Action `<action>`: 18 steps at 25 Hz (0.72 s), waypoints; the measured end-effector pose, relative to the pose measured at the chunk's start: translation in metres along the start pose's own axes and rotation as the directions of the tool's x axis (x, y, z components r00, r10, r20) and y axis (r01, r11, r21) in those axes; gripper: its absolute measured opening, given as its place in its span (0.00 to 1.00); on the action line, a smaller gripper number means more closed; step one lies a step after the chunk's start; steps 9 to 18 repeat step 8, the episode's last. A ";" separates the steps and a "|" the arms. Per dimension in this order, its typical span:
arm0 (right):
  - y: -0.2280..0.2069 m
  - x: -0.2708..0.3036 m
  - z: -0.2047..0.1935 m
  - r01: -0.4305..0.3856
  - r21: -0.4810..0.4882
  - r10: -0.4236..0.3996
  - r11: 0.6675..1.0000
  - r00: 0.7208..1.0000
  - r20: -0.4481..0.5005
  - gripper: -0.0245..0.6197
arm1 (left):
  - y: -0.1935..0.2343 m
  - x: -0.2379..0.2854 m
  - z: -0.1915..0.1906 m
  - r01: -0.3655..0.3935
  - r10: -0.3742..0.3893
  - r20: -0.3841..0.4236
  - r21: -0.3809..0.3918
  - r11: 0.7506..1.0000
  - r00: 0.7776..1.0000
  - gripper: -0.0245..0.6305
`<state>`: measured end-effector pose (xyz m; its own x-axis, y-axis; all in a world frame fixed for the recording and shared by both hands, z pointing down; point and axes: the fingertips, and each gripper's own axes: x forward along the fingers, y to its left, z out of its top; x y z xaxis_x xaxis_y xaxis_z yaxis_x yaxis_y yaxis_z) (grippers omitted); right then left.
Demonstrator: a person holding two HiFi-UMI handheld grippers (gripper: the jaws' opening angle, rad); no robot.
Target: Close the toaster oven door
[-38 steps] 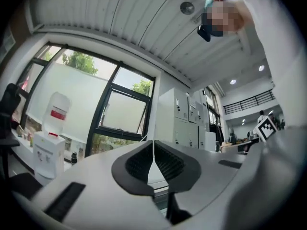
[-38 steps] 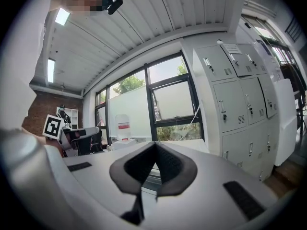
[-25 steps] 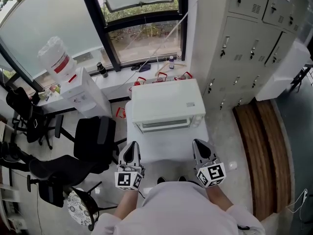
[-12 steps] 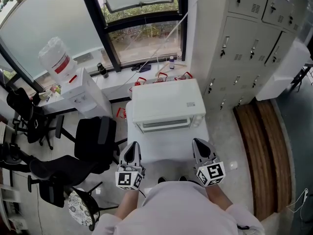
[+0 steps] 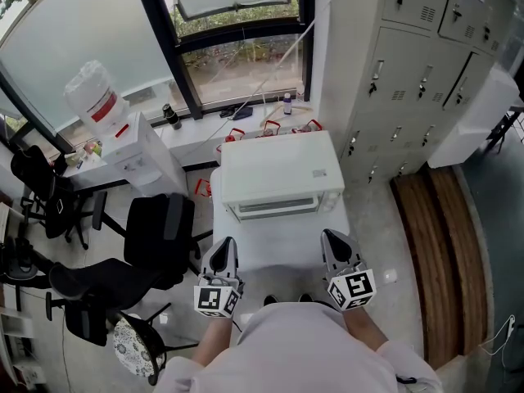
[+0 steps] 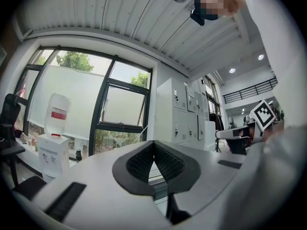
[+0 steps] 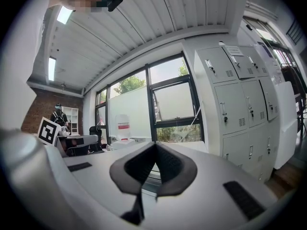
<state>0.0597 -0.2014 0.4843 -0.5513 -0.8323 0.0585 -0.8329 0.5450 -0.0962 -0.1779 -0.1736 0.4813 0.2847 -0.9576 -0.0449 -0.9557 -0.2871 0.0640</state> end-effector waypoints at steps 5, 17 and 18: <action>0.000 0.000 0.000 0.004 0.000 -0.004 1.000 1.000 -0.003 0.05 | 0.003 0.000 -0.003 -0.008 0.007 -0.015 -0.013 1.000 1.000 0.07; 0.001 0.000 -0.001 0.005 0.000 -0.005 1.000 1.000 -0.004 0.05 | 0.004 -0.002 -0.006 -0.013 0.013 -0.027 -0.018 1.000 1.000 0.07; 0.001 0.000 -0.001 0.005 0.000 -0.005 1.000 1.000 -0.004 0.05 | 0.004 -0.002 -0.006 -0.013 0.013 -0.027 -0.018 1.000 1.000 0.07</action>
